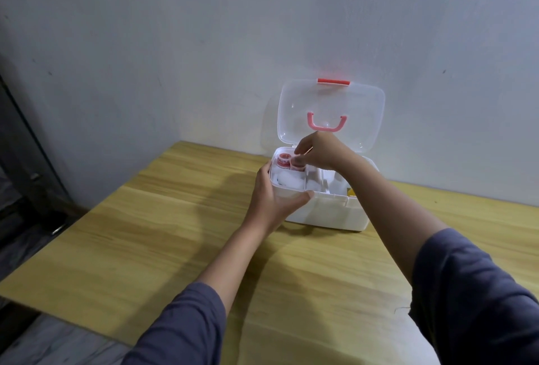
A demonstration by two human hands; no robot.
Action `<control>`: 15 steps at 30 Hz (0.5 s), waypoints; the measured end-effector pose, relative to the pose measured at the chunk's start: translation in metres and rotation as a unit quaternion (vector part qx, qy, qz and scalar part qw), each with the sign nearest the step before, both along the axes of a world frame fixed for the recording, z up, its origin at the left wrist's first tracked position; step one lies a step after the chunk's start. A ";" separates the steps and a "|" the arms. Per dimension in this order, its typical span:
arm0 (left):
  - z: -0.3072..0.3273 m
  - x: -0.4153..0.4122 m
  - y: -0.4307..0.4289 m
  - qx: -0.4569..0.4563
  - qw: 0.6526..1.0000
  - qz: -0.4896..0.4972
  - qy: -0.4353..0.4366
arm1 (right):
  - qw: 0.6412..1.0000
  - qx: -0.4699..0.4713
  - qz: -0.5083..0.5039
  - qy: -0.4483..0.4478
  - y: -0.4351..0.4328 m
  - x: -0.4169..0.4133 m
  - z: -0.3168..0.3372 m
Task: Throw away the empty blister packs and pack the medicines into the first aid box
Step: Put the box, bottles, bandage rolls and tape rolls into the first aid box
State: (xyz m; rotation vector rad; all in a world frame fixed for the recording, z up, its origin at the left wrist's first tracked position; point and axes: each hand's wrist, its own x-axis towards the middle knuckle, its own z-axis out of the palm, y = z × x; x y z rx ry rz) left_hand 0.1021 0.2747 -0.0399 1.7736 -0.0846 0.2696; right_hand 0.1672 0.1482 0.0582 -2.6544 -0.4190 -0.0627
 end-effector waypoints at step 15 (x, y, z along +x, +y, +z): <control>-0.008 0.002 0.003 0.021 1.000 -0.009 -0.015 | 0.862 0.358 -0.250 -0.256 -0.073 0.055 0.041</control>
